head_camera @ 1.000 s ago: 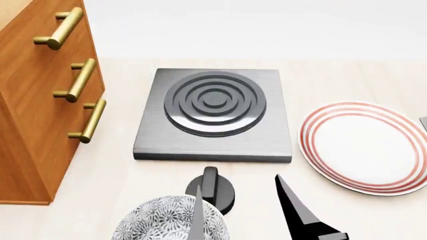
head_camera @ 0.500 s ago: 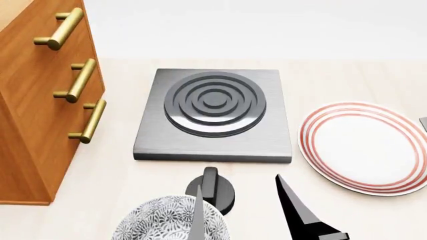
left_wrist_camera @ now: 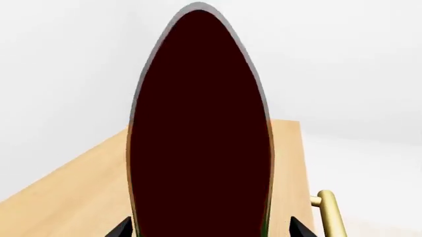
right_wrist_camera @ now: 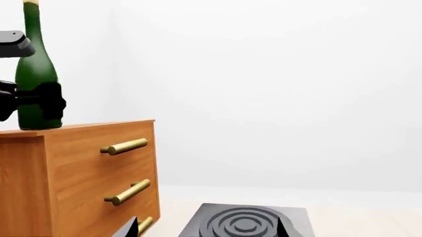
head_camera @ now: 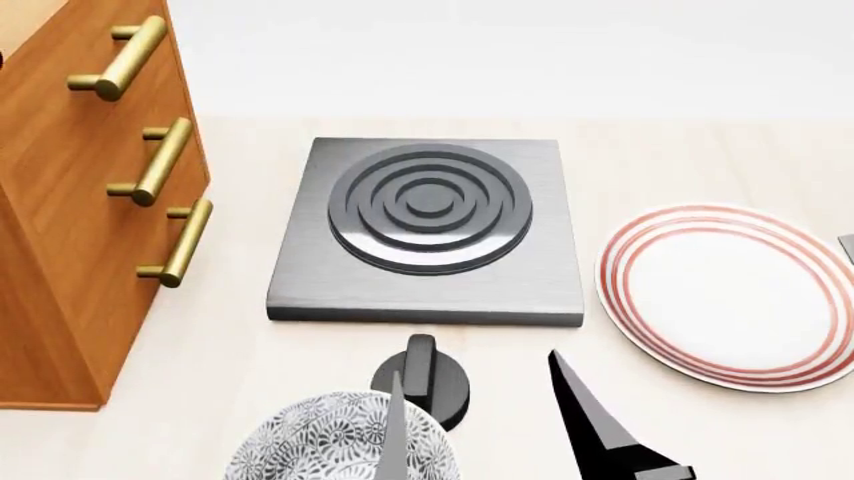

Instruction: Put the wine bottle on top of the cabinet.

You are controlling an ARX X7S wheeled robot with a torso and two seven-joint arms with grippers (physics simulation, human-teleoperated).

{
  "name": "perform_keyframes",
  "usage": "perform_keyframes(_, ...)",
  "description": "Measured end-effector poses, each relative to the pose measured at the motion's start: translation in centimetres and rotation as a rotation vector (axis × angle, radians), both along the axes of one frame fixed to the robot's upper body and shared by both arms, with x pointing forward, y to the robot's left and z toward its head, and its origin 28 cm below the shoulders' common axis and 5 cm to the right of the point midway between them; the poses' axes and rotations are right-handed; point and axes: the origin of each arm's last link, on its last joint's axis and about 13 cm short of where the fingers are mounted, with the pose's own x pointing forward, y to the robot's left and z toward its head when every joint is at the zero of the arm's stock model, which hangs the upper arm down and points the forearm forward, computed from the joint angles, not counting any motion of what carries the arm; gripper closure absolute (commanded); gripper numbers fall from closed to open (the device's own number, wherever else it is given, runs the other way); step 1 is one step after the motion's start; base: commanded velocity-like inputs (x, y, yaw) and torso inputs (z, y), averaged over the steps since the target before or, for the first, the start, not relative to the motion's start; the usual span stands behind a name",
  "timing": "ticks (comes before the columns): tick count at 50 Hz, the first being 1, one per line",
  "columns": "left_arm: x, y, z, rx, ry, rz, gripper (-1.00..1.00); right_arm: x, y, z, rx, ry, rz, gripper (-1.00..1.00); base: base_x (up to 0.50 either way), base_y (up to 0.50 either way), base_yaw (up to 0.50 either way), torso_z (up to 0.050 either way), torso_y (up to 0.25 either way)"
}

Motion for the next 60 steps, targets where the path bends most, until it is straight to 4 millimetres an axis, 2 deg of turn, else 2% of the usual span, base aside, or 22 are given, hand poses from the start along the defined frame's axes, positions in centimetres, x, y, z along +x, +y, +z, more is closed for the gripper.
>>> perform_keyframes(18,0.1,-0.1,-0.6,0.000,0.026,-0.003,-1.00,0.0,0.0,0.0,0.001,0.000,-0.001,-1.00,0.00,0.00,0.00,0.000,0.000)
perform_keyframes(30,-0.4,-0.2,-1.0,0.024,-0.021,-0.018,-1.00,0.0,0.0,0.0,-0.002,0.000,0.004,-1.00,0.00,0.00,0.00,0.000,0.000)
perform_keyframes(44,-1.9,-0.3,-2.1,0.098,-0.063,-0.020,-1.00,-0.1,0.1,-0.1,-0.005,0.002,0.011,-1.00,0.00,0.00,0.00,0.000,0.000)
perform_keyframes(60,-4.6,-1.1,-2.0,0.188,-0.166,-0.059,-1.00,-0.1,0.3,-0.1,-0.007,0.004,0.016,-1.00,0.00,0.00,0.00,0.000,0.000)
